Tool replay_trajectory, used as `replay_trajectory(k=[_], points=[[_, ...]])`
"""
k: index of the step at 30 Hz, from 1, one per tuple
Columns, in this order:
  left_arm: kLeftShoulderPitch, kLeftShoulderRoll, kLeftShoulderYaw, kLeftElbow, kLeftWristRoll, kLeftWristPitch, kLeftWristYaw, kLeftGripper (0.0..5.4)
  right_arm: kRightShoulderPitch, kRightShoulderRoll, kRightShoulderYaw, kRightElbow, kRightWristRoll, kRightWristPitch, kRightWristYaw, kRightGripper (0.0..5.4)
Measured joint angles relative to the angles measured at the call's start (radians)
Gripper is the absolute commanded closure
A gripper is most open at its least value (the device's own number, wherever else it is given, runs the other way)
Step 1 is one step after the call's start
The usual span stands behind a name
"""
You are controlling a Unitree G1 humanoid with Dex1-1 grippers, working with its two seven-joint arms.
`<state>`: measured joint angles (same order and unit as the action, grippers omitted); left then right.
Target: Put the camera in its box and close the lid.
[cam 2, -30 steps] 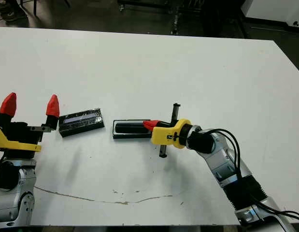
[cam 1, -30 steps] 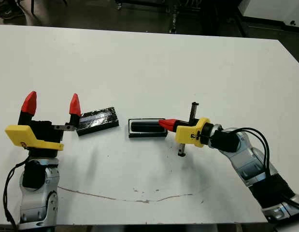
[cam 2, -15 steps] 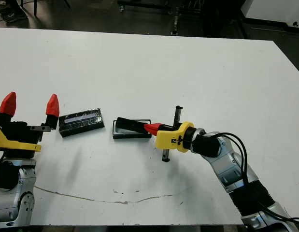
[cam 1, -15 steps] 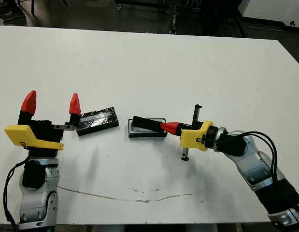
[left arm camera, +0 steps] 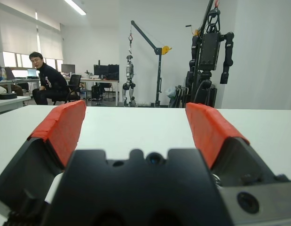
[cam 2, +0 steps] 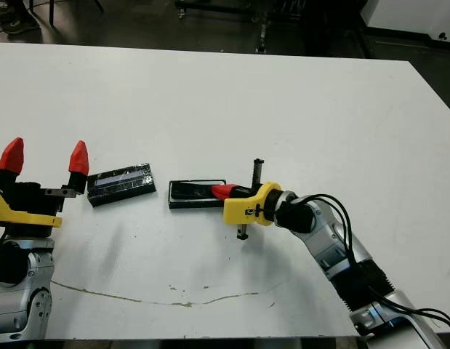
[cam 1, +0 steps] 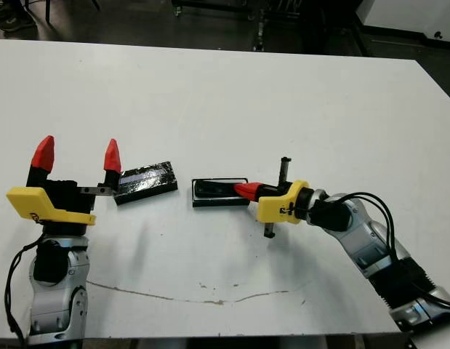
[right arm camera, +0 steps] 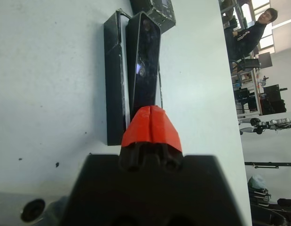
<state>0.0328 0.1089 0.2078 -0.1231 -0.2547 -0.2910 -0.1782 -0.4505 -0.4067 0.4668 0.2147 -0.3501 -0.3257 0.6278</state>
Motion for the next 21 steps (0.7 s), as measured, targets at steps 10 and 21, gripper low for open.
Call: replay_trajectory(k=[10,21], points=[[0.0,0.0,-0.001,0.0,0.002,-0.002,0.003,0.0,-0.028,0.022,0.011,0.043,-0.012,-0.037,-0.014,5.39],[0.001,0.0,0.0,0.0,0.004,-0.002,0.004,0.0,-0.045,0.014,-0.021,0.032,0.009,-0.022,0.016,5.39]])
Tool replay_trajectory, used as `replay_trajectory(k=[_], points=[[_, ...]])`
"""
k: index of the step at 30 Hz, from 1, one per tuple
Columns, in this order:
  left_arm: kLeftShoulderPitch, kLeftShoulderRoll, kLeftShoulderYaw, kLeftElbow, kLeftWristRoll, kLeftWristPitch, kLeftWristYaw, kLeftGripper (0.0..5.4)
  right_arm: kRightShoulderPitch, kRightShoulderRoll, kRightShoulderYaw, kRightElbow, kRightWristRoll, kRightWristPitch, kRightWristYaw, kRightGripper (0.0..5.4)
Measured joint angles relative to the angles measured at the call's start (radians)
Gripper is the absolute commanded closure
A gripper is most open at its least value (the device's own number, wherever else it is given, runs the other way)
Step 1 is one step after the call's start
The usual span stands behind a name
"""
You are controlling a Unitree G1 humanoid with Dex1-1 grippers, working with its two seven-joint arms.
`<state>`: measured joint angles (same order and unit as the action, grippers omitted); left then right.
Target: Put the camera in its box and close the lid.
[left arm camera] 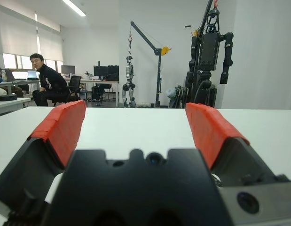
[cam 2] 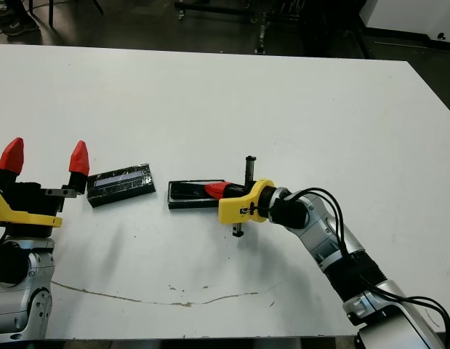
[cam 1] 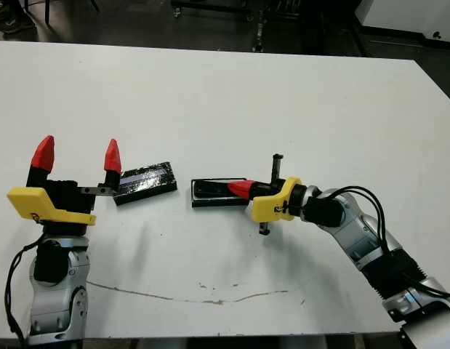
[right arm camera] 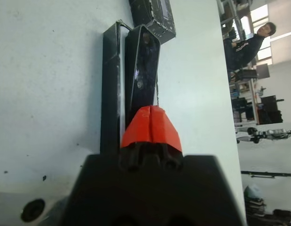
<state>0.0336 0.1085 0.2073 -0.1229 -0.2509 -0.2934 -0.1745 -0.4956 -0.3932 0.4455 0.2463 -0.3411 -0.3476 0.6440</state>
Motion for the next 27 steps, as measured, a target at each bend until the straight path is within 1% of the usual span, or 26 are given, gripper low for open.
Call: replay_trajectory(k=[1,5,9,13,16,20,23,27], points=[[0.0,0.0,0.0,0.0,0.0,0.0,0.0,0.0,-0.003,0.0,-0.021,-0.014,0.025,0.025,0.011,5.39],[0.0,0.0,-0.001,0.0,0.002,0.0,0.0,0.0,-0.062,0.0,-0.104,-0.059,0.117,0.085,0.041,5.39],[0.001,0.0,-0.002,0.0,-0.001,0.0,-0.003,0.0,-0.12,0.001,-0.162,-0.109,0.207,0.158,0.076,5.39],[0.001,0.0,-0.003,0.0,0.003,0.0,-0.003,0.0,-0.162,0.004,-0.199,-0.122,0.269,0.214,0.09,5.39],[0.002,0.0,-0.003,0.0,0.006,0.0,-0.001,0.0,-0.203,0.014,-0.211,-0.109,0.29,0.241,0.091,5.39],[0.002,-0.003,-0.004,0.0,0.005,-0.001,-0.001,0.0,-0.254,0.041,-0.211,-0.057,0.294,0.249,0.092,5.39],[0.002,-0.005,-0.003,0.001,-0.001,-0.001,-0.003,0.0,-0.285,0.048,-0.186,-0.012,0.283,0.261,0.111,5.39],[0.002,-0.009,-0.003,0.001,-0.01,-0.003,-0.003,0.0,-0.328,0.055,-0.132,0.031,0.253,0.312,0.167,5.39]])
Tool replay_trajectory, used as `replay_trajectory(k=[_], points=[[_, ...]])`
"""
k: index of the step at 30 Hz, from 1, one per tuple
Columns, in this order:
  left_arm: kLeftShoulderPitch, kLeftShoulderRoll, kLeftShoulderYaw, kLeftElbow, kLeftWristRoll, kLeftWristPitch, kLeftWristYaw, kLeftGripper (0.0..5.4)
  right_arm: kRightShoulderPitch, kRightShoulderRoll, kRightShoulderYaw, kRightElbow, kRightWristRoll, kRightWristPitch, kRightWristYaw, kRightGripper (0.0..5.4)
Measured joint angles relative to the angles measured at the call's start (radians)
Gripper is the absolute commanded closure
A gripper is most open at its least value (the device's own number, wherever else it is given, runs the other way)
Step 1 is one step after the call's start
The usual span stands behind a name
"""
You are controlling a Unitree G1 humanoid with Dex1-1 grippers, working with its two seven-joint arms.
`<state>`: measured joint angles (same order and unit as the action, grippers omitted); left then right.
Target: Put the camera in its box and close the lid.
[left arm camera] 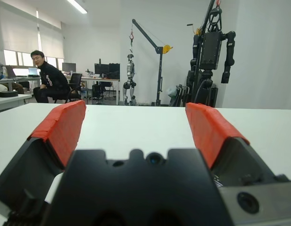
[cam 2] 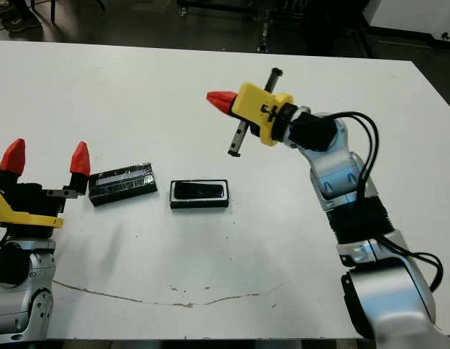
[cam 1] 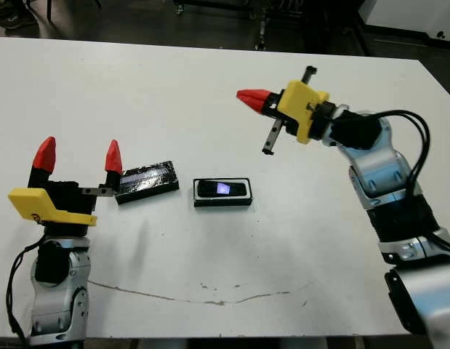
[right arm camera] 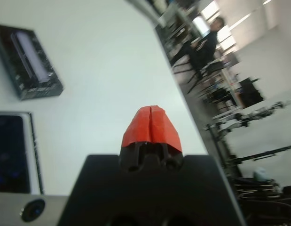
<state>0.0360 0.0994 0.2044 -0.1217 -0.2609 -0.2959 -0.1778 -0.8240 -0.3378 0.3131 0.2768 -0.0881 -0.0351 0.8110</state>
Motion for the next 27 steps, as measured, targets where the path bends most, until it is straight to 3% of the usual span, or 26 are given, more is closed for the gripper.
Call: replay_trajectory(k=[5,13,27], points=[[0.0,0.0,0.002,0.003,-0.007,-0.018,-0.01,0.0,-0.048,0.028,0.072,0.056,-0.025,0.056,0.091,5.39],[0.003,0.0,0.007,0.013,-0.011,-0.038,-0.022,0.0,-0.068,0.064,0.143,0.096,-0.047,0.061,0.188,5.39],[0.003,-0.006,0.007,0.021,-0.014,-0.052,-0.026,0.0,-0.07,0.076,0.178,0.133,-0.055,0.082,0.312,5.39]])
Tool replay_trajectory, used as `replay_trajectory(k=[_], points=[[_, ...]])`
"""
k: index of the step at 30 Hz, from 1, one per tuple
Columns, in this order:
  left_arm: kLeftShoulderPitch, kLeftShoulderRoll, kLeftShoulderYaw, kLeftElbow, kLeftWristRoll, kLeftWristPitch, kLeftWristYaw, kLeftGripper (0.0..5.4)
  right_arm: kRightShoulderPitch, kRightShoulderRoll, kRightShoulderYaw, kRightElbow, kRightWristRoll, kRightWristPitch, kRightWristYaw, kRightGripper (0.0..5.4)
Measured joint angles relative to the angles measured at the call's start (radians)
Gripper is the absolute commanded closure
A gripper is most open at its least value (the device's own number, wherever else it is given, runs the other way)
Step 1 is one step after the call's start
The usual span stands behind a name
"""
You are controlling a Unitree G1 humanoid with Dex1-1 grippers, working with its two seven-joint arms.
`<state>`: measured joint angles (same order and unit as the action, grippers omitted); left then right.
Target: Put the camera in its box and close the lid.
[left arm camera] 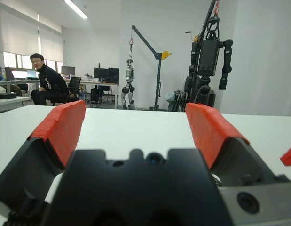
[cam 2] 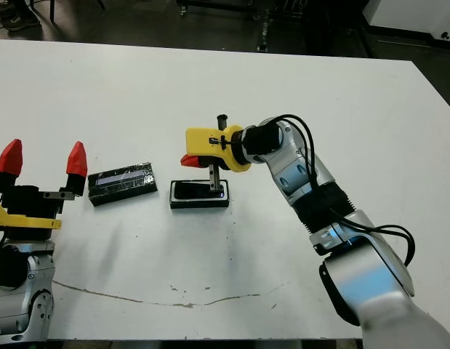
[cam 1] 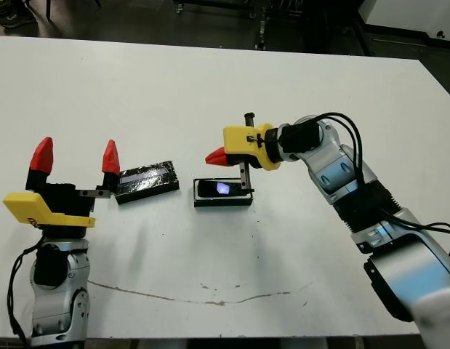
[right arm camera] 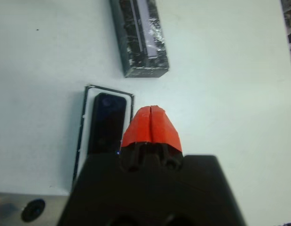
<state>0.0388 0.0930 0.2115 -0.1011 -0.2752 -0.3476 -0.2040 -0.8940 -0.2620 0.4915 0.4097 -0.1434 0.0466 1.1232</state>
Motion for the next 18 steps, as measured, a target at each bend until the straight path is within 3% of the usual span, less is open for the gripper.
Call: replay_trajectory(k=[18], points=[[-0.001,-0.007,0.0,0.0,0.004,-0.001,0.0,0.0,0.0,0.032,0.002,0.037,0.04,0.047,0.081,5.39]])
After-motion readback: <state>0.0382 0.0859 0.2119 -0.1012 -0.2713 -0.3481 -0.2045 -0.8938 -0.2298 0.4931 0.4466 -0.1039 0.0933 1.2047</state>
